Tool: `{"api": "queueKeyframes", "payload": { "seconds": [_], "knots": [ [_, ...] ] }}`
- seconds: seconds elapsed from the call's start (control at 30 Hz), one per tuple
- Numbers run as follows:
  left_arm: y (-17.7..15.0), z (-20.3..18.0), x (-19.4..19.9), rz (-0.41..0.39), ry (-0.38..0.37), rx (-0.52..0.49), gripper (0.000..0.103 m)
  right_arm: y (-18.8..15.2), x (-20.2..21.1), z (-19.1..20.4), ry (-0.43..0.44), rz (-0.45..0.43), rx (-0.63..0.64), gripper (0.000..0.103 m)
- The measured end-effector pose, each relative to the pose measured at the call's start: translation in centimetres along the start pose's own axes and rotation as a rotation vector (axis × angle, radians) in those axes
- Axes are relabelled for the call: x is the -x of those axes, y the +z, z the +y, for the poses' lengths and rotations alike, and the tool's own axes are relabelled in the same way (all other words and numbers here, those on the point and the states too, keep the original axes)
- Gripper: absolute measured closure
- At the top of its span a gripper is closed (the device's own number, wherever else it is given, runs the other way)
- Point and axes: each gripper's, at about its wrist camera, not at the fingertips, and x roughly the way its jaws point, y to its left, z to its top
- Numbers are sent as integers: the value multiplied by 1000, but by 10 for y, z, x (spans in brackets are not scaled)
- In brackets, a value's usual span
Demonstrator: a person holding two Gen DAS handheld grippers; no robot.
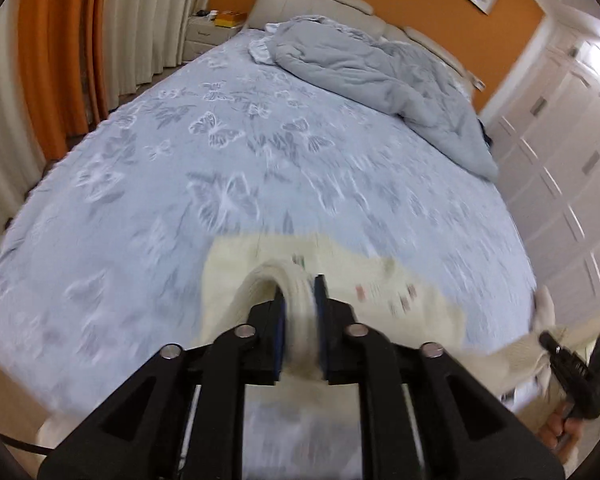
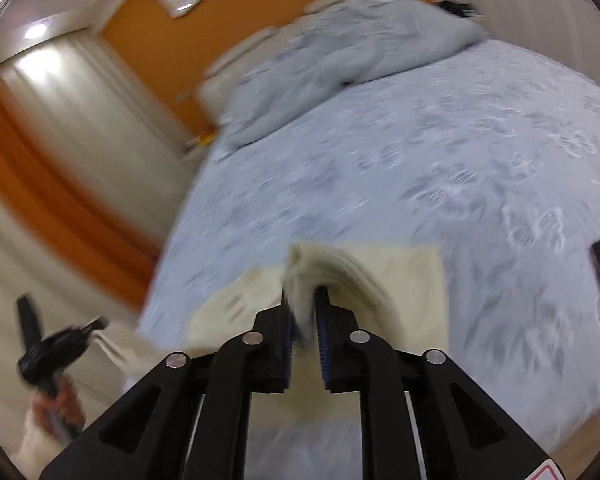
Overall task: Fold small clothes
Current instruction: 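Grasp the ribbed hem with both grippers and lift it toward the collar, then lay the folded hem onto the collar and open both grippers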
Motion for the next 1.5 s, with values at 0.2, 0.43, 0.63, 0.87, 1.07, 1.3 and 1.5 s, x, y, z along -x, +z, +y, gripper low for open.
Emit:
{"api": "queueKeyframes", "payload": {
  "seconds": [0.2,0.43,0.63,0.87,1.07,1.3,1.5],
  "knots": [
    [8,32,-88,73,232,22,38,-3,-58,-34,-163,17,-72,57],
    [-11,48,-119,138,237,-52,25,-37,-100,-57,-296,143,25,50],
    [-21,54,-178,270,210,-9,57,-35,-153,-72,-318,240,-10,47],
    [-10,35,-142,191,115,-14,94,-20,-110,-28,-193,101,58,96],
    [24,21,-122,114,174,-25,93,9,-81,-26,-176,-14,37,95],
    [-19,43,-193,294,322,-53,89,-24,-152,-61,-350,211,29,85],
    [-29,13,-134,197,312,-166,83,-44,-96,8,-267,87,162,85]
  ]
}}
